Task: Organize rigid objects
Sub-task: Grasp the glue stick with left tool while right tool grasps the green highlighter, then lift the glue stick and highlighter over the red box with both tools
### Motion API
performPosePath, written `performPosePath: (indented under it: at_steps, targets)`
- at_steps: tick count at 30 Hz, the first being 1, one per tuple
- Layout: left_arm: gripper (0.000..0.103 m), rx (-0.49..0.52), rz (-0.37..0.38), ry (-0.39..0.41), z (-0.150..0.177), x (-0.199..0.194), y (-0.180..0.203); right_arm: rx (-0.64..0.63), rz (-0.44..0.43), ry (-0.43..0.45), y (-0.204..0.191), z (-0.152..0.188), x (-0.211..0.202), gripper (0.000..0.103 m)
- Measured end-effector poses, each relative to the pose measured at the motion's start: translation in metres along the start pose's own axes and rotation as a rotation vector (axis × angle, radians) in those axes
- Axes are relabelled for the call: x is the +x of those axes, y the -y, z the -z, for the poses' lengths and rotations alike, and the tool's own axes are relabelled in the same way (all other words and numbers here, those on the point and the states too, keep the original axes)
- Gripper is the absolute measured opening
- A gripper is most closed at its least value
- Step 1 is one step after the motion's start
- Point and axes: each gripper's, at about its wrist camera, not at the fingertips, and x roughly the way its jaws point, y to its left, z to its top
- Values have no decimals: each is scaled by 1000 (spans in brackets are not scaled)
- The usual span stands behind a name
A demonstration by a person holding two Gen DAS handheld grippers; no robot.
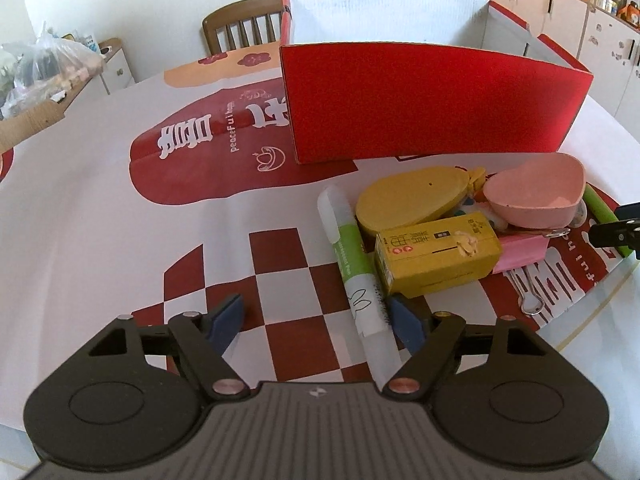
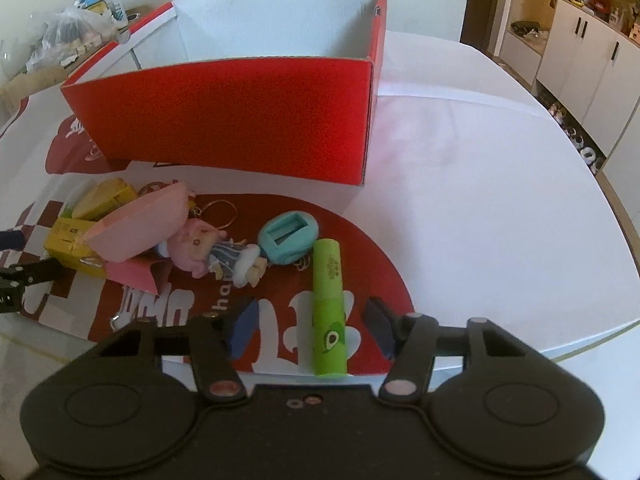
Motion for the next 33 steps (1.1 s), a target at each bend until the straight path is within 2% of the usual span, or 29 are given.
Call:
performPosePath:
  at_steps: [4,8,10,12,14,19,24,33]
  targets:
    - [62,-13,-20,13,-2,0,-1,-7,5,-2,2,-2,2,44]
    - [43,-6,-40,20,-6,1,-2,-36,20,-1,0,-3,2,31]
    - [33,-10,-27,20,-8,2,-3,-43,18,2,-2,-3,2,28]
    - [27,-24,1,14,-10,4,-5,-49,26,5,-3,-3,2,19]
    - [18,-29,22,10,-10,5,-5,-54,30,3,-4,-4,3,16]
    - [17,-54,51,2,-11,6,-7,-45,35,-5,-5,-3,0,16]
    - [17,-96,68,-6,-12,2,-14,19,25,4,-2,0,-10,16]
    - [17,-142,117,27,-18,-19,-30,39,-2,69,-13,-8,-49,16]
